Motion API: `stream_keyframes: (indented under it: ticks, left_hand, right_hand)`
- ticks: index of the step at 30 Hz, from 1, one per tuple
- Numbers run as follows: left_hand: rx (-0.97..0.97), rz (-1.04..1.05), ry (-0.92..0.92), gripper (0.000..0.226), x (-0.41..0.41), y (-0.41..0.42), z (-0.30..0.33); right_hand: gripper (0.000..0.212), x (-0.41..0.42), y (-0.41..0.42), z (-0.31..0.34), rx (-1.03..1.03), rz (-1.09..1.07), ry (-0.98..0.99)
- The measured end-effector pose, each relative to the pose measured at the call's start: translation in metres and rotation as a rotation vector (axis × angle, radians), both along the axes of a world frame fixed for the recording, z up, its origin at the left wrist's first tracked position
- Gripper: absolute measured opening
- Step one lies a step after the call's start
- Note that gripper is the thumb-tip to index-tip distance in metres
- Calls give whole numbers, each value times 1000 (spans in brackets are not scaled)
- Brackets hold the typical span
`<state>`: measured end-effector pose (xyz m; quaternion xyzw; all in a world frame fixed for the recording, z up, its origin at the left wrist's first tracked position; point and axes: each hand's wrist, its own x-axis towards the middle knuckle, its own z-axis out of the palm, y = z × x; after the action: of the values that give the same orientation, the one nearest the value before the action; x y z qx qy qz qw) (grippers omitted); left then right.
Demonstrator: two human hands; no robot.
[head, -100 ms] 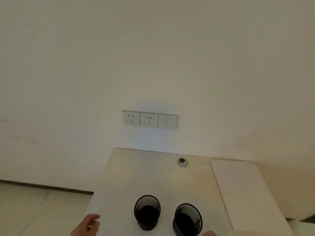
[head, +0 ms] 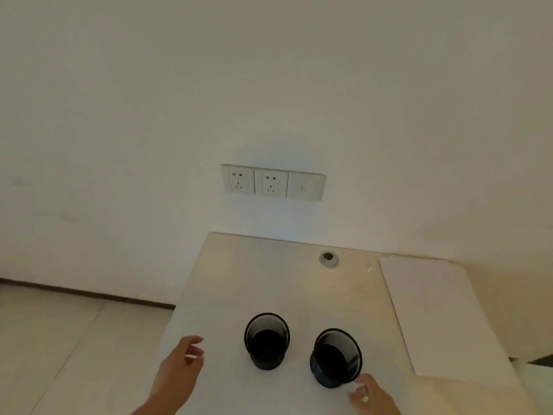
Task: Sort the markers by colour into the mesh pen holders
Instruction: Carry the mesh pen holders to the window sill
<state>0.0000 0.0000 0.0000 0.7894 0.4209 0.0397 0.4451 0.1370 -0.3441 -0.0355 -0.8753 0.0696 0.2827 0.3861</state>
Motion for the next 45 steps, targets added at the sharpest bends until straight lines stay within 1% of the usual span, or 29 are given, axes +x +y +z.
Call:
stream_keyframes:
  ticks: [1, 2, 3, 4, 6, 8, 10, 12, 15, 19, 21, 24, 28, 31, 36, 40, 42, 45]
  left_hand:
    - [-11, -70, 27, 33, 7, -5, 0]
    - [-21, -140, 55, 38, 12, -9, -4]
    - [-23, -197, 65, 44, 12, -16, -9]
    - [-29, -247, 74, 51, 15, -21, -15]
    - [-45, -302, 82, 63, 24, -30, -20]
    - [-84, -338, 58, 73, 33, -37, -24]
    - [-129, -351, 37, 81, 40, -43, -30]
    - [-151, -344, 17, 86, 46, -47, -36]
    - [-169, -322, -13, 88, 53, -53, -45]
    - [-154, -254, -67, 93, 60, -63, -50]
    - [-156, -218, -110, 94, 65, -69, -49]
    - [-154, -191, -124, 95, 69, -75, -52]
    - [-192, -170, -107, 88, 66, -81, -43]
    - [-218, -116, -86, 88, 52, -83, -36]
    - [-258, 10, -72, 85, 9, -88, -34]
    - [-329, 240, -106, 79, -30, -108, -30]
    - [-353, 353, -119, 78, -56, -122, -30]
    - [-381, 465, -105, 83, -102, -143, -31]
  right_hand:
    - [21, 11, 14, 6, 17, 55, 35]
    - [33, 7, 15, 0, -17, 118, 60]
    - [40, 7, 20, 5, 3, 114, 59]
    - [45, 5, 24, 10, 19, 96, 53]
    - [53, 4, 25, 7, 58, 79, -29]
    - [54, 4, 31, 10, 113, 69, -102]
    - [56, 3, 36, 13, 182, 40, -213]
    - [70, 3, 41, 16, 221, 32, -257]
    - [71, 2, 45, 9, 225, -11, -263]
    - [92, -1, 50, -5, 206, -99, -202]
    - [91, 0, 54, -8, 190, -130, -204]
    - [77, 3, 61, -10, 183, -178, -217]
    - [79, 7, 61, -7, 193, -157, -203]
    - [78, 5, 60, 1, 204, -143, -155]
    - [58, -10, 53, 6, 328, 15, -85]
    - [49, -30, 57, 7, 377, 151, 31]
    - [48, -43, 62, 6, 388, 269, 92]
    - [52, -66, 74, 3, 363, 443, 158]
